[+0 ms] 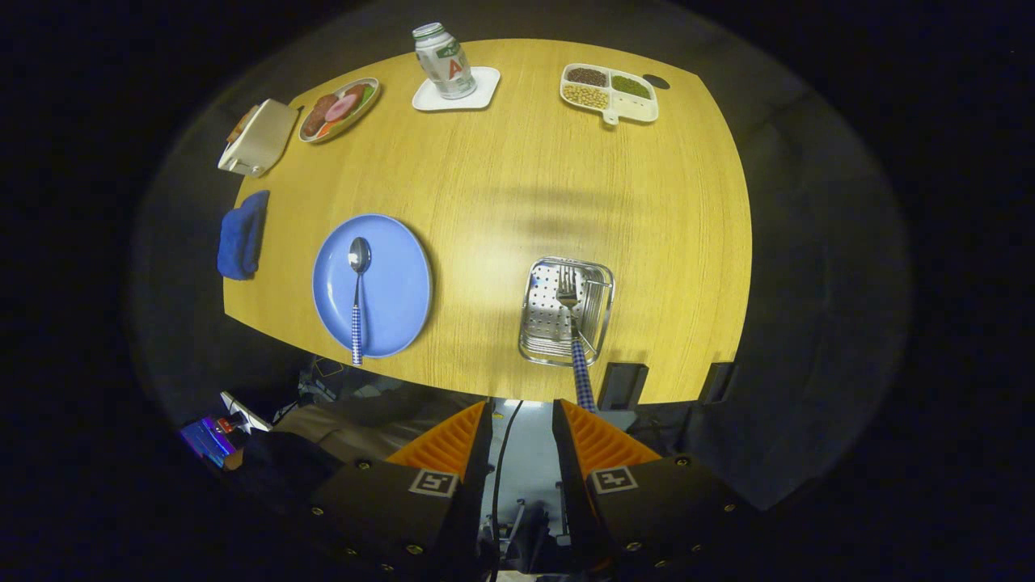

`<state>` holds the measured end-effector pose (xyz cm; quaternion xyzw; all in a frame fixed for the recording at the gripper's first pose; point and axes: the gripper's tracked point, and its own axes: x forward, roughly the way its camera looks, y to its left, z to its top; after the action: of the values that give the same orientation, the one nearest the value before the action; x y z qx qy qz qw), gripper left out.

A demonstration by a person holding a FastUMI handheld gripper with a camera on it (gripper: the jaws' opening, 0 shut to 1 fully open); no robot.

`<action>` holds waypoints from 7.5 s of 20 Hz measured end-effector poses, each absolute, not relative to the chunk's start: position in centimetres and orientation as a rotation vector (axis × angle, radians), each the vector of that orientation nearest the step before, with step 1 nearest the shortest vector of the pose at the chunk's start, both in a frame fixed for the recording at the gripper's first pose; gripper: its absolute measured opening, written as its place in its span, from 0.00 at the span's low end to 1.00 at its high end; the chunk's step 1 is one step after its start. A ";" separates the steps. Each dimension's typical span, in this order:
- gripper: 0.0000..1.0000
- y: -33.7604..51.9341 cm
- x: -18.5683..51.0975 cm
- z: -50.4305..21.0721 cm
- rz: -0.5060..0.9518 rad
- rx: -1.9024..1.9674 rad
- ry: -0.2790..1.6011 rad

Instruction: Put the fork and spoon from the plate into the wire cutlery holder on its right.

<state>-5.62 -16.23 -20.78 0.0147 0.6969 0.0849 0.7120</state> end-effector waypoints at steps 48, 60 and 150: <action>0.32 7.7 -5.2 -35.5 0.338 -0.040 1.583; 0.06 5.2 -5.6 -34.1 0.421 -0.094 1.611; 0.11 -20.6 -5.7 -27.4 0.143 0.069 2.085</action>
<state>-5.71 -20.55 -27.44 0.0284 0.8626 0.0593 0.5016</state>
